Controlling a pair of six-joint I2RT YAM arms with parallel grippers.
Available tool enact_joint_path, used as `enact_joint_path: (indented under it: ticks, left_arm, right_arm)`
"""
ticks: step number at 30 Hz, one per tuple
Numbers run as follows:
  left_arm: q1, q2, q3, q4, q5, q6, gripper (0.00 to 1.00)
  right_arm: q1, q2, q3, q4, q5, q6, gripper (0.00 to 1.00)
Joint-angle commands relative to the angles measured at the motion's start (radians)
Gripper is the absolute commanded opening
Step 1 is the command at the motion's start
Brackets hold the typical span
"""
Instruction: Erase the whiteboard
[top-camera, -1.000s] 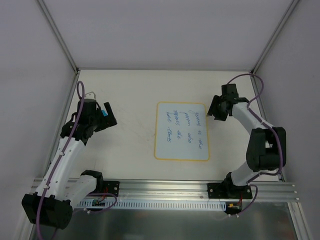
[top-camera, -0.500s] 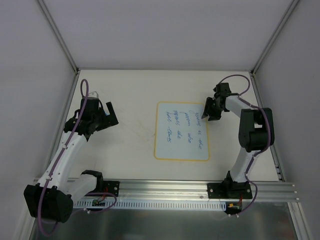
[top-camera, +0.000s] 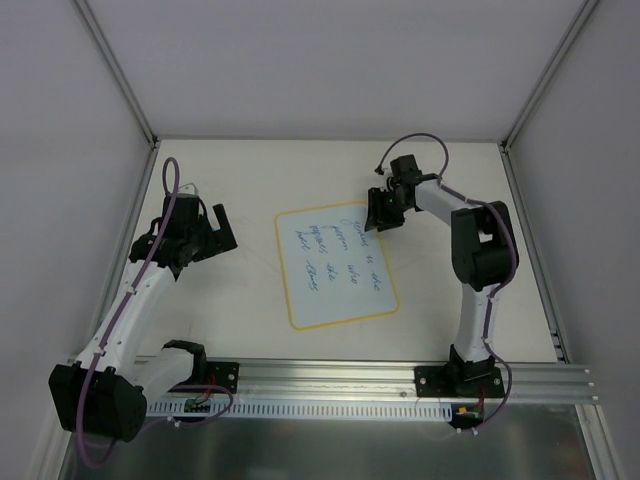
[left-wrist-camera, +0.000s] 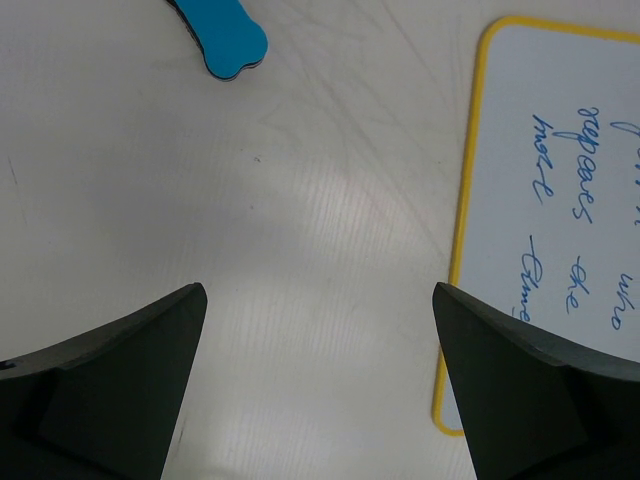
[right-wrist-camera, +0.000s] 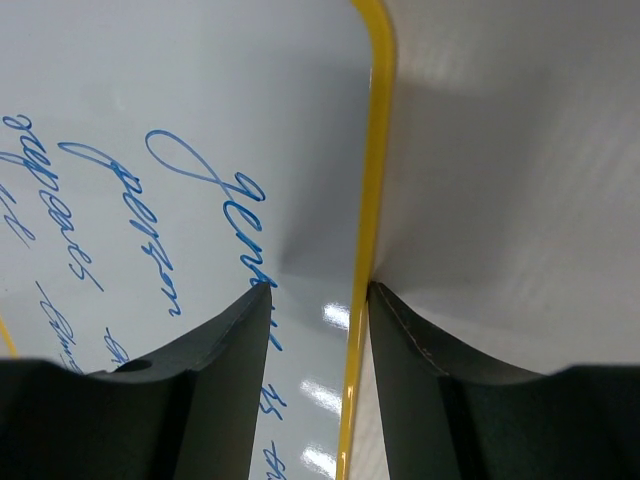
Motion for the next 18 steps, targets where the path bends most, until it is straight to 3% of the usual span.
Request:
enact_joint_path:
  ticks: [1,4,9,12,18]
  left_arm:
    - [-0.008,0.002,0.034,0.019,-0.022,0.011,0.99]
    - [-0.009,0.002,0.039,0.019,-0.027,0.008,0.99]
    - [-0.008,0.006,0.045,0.019,-0.024,-0.004,0.99]
    - [-0.008,0.008,0.049,0.017,-0.035,0.002,0.99]
    - [-0.008,0.019,0.075,0.019,-0.056,0.02,0.99]
  right_arm:
    - [0.058,0.044,0.097,-0.044,-0.095,-0.067,0.48]
    - [0.078,0.051,0.157,-0.081,-0.045,-0.067,0.48]
    - [0.078,-0.072,0.085,-0.079,0.171,0.021,0.48]
    - [0.078,-0.189,-0.035,-0.081,0.276,0.057,0.48]
    - [0.104,-0.405,-0.315,-0.079,0.277,0.169,0.48]
